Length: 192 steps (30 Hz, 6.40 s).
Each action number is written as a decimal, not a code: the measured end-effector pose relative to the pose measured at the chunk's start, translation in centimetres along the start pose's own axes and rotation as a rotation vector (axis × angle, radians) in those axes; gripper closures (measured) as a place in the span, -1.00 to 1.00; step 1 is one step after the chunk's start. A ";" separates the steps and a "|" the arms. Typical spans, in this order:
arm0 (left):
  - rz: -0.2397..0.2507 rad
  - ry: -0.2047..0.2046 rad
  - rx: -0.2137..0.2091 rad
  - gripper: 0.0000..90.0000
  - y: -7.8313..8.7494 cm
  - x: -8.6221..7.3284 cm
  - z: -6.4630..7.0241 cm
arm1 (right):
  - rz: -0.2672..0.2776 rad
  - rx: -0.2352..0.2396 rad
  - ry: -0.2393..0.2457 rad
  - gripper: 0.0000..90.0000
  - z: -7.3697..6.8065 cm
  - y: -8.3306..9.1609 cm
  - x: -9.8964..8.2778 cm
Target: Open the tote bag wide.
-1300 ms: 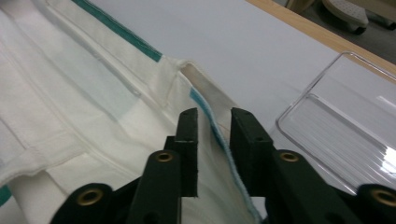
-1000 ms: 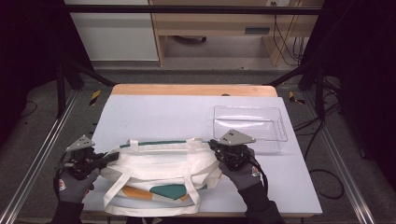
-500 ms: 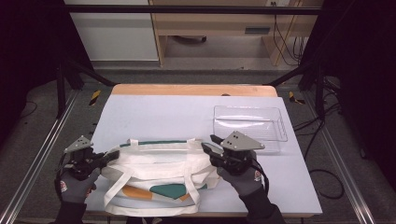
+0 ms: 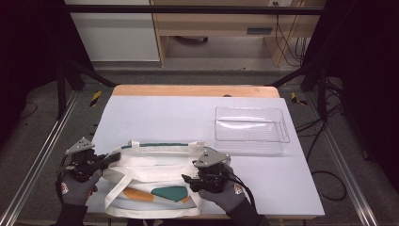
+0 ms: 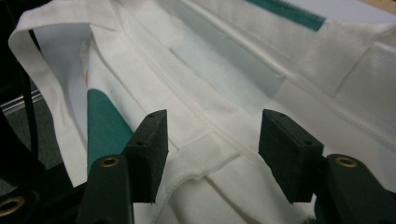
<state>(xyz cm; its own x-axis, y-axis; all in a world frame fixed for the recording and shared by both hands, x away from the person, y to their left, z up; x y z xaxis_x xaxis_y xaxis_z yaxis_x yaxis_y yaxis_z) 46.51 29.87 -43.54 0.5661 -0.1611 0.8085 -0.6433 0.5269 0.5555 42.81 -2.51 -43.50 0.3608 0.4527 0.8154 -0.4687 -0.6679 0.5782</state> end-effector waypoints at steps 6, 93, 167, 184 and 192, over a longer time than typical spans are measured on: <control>-0.005 0.000 0.002 0.85 -0.2 -0.1 0.0 | -0.048 -0.010 0.031 0.02 -0.3 -1.4 -1.7; -0.120 -0.121 0.020 0.73 -1.4 -6.0 6.2 | -0.084 -0.223 0.057 1.00 3.1 -2.1 -2.0; -0.063 -0.170 0.203 0.90 -4.1 -1.7 5.1 | -0.070 -0.012 -0.058 0.65 -0.1 -3.2 -6.1; -0.042 -0.044 0.243 0.94 -7.1 -0.1 2.5 | -0.103 -0.015 -0.064 0.85 0.0 -3.4 -6.7; -0.088 0.018 0.177 0.93 -8.9 -1.4 1.2 | -0.095 -0.016 -0.058 0.85 -0.1 -3.4 -6.7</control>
<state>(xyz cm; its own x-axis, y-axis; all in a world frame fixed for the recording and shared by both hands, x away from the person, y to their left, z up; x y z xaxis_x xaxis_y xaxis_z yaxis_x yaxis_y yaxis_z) 50.80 24.47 -49.40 0.6323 -0.1838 0.7526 -0.6708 0.3561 0.6505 41.91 -3.27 -50.95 0.4502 0.4779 0.7543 -0.4425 -0.6143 0.6533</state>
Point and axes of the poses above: each handheld gripper's, and its own axes: y roughly backward along the jaws, x roughly out of its top, z roughly to its right, the point moved 5 cm from there along -y, roughly forward along the jaws, and after that the axes turned 1 degree about z, right-handed, at the moved point
